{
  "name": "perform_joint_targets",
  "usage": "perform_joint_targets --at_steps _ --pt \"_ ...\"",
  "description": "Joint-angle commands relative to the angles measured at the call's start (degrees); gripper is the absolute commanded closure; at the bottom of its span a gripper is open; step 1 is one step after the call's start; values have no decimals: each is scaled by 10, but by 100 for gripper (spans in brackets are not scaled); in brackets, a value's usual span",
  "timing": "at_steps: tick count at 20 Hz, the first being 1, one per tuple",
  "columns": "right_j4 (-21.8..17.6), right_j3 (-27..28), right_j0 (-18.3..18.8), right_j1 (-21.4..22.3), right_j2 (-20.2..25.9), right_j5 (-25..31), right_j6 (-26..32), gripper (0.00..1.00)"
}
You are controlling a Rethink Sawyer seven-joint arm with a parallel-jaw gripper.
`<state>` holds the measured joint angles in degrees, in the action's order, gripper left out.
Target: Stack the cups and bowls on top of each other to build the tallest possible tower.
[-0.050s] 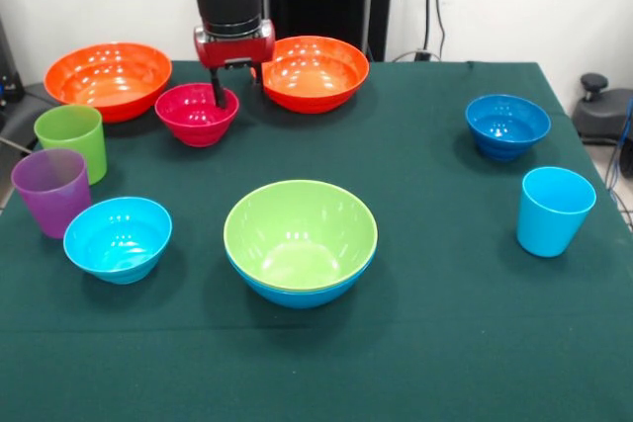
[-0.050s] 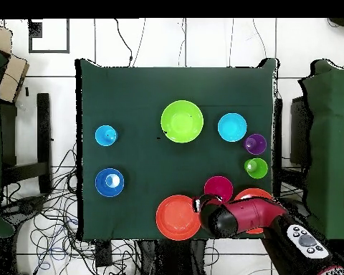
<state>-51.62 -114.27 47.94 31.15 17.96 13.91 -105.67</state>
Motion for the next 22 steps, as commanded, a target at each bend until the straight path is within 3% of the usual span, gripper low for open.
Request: perform_joint_targets --at_steps 1,13,22 --pt "-54 68 -23 -33 -2 -38 -3 0" --pt "-65 70 -32 -29 -16 -51 -8 0" --pt "-43 62 21 -27 38 -7 49 0"
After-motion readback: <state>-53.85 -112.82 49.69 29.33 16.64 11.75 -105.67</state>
